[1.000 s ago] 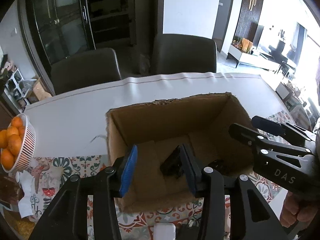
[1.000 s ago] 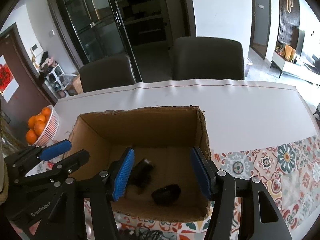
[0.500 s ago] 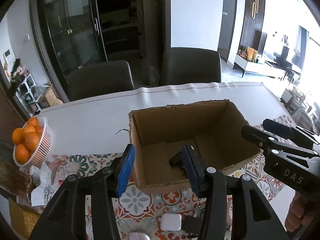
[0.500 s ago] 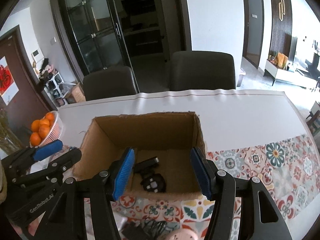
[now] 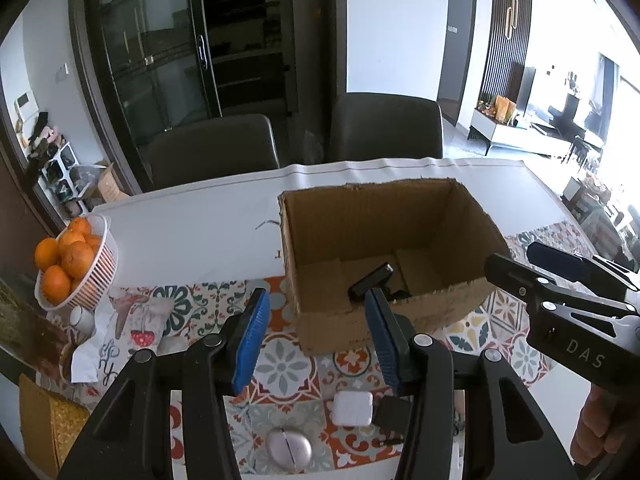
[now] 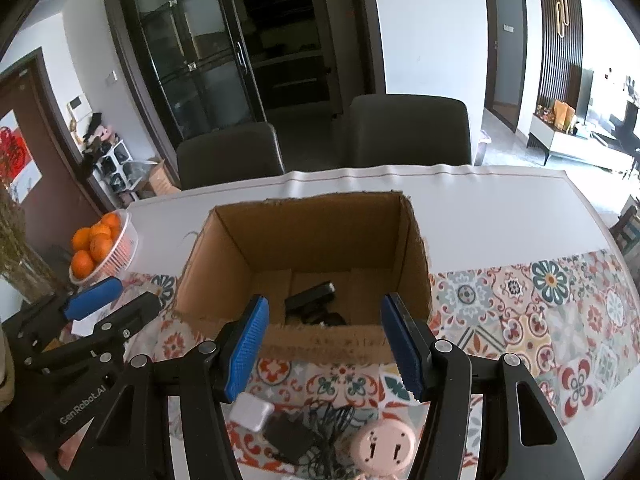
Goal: Organize rigid objects
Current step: 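Open both grippers to drop the flashlight and puck into the box, then grasp the white charger with the left gripper while the right gripper grasps the pink figurine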
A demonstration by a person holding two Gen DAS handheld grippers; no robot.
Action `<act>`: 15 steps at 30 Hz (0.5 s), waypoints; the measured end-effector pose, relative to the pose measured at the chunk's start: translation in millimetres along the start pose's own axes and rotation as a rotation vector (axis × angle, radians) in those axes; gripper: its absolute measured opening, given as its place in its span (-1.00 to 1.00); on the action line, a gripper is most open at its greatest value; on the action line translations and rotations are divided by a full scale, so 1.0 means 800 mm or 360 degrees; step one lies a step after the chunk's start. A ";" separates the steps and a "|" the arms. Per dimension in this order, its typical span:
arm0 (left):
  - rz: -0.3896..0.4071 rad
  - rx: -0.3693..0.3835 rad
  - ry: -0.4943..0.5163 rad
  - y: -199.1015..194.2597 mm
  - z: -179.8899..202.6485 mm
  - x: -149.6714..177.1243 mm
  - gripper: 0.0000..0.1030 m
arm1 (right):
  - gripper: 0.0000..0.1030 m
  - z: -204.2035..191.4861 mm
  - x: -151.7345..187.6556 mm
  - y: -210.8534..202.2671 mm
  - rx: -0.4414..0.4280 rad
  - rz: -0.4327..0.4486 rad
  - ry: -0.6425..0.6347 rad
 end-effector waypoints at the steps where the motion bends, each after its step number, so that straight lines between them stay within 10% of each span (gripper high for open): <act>1: -0.0006 -0.0003 -0.0002 -0.001 -0.001 0.004 -0.05 | 0.16 -0.002 0.004 -0.001 0.0007 -0.0002 -0.0004; 15: -0.0188 0.0039 0.0024 0.013 0.009 0.051 -0.05 | 0.16 0.006 0.053 -0.001 0.0071 -0.0189 0.0042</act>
Point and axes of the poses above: each gripper's, at about its wrist camera, not at the fingertips, and y roughly the way its jaws point, z to its right, x to its underside, the point moved 2 cm from there along y, roughly the way its jaws point, and after that the axes turned 4 degrees about -y, right-handed, at the moved point
